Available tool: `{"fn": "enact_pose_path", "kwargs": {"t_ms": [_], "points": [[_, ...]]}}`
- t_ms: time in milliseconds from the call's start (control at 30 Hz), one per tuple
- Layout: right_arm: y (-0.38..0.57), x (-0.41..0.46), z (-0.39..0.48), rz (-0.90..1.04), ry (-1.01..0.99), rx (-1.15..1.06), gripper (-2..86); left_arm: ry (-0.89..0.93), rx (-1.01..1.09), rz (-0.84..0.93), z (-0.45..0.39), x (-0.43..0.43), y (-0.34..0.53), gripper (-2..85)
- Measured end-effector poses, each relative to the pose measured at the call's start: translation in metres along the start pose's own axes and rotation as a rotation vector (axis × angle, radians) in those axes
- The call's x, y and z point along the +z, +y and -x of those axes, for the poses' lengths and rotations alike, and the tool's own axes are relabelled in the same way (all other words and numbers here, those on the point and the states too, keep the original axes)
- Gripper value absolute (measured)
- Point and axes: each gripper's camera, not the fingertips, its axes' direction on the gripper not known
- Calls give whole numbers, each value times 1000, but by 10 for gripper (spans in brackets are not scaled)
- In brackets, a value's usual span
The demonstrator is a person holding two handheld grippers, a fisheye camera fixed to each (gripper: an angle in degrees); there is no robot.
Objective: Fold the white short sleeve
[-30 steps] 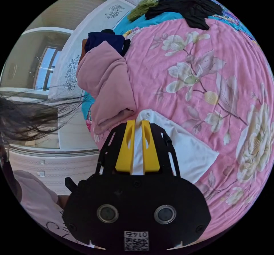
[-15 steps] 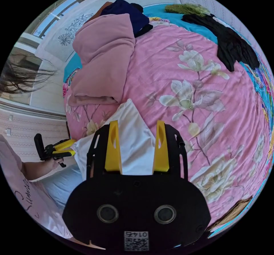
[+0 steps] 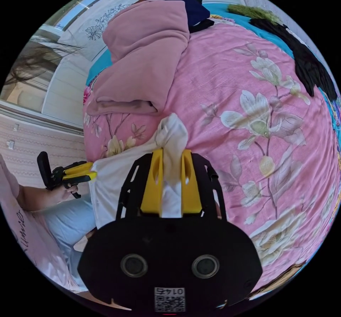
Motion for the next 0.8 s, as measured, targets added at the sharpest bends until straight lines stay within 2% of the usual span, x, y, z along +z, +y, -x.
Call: {"fn": "enact_pose_path", "kwargs": {"t_ms": [133, 300, 433, 567, 700, 800], "points": [[27, -23, 4, -46, -80, 21, 49, 8, 83, 58, -24, -8, -6, 6], [113, -98, 11, -307, -108, 166, 46, 24, 387, 42, -108, -66, -32, -1], [215, -176, 24, -455, 12, 360, 45, 124, 593, 45, -187, -98, -44, -1], [311, -262, 27, -554, 158, 528, 46, 342, 735, 52, -298, -96, -53, 0], [374, -337, 7, -550, 332, 624, 48, 558, 725, -26, -418, -58, -72, 8], [390, -382, -57, -433, 429, 645, 55, 488, 735, -96, -515, 5, -90, 30]]}}
